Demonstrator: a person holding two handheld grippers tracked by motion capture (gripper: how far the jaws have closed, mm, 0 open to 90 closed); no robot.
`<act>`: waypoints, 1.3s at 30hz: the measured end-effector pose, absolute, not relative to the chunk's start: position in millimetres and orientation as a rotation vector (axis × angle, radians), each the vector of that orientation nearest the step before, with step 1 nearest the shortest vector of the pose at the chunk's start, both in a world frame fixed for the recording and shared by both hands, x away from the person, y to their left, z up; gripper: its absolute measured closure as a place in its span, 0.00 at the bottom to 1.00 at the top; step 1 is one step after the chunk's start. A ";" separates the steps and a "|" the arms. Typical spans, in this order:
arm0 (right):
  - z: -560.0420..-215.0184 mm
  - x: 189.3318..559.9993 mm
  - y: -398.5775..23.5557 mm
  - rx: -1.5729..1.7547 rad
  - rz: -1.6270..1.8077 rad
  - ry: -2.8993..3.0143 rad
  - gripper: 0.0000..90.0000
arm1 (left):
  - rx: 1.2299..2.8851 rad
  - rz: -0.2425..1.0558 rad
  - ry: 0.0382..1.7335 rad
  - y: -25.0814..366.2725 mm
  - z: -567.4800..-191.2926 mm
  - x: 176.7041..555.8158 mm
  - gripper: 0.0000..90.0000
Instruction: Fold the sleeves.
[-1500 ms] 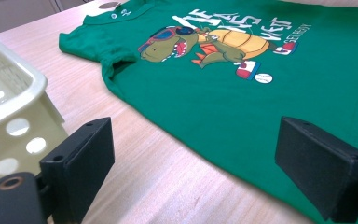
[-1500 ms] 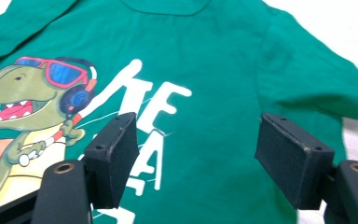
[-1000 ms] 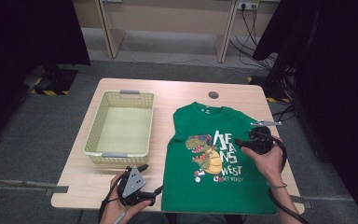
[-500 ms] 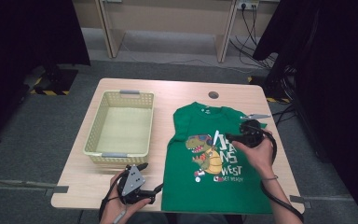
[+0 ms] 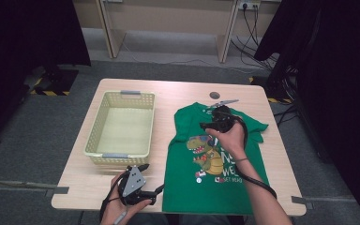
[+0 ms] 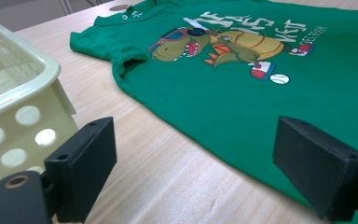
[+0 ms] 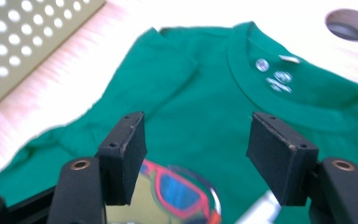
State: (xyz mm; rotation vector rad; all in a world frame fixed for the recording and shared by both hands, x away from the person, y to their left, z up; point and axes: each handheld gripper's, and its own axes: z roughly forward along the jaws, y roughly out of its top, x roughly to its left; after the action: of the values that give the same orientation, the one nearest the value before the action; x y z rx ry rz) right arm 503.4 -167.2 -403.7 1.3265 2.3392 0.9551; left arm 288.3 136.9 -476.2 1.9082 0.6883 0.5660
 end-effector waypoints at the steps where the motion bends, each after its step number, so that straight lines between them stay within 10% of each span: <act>1: -404.1 506.9 -162.8 1.327 0.955 2.342 0.41 | 1.910 0.567 0.687 136.7 -476.2 288.2 0.14; 23: -452.3 539.8 -103.8 1.360 0.839 2.406 0.53 | 1.909 0.568 0.683 136.7 -476.2 287.9 0.14; 39: -444.6 532.8 -86.1 1.273 0.874 2.392 0.96 | 1.915 0.576 0.676 135.9 -476.3 287.3 0.14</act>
State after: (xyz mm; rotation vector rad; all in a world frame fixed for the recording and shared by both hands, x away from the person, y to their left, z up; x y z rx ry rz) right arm 532.8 -86.1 -444.6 1.2729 2.3918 0.8740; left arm 287.3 135.9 -476.3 1.9146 0.6764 0.5761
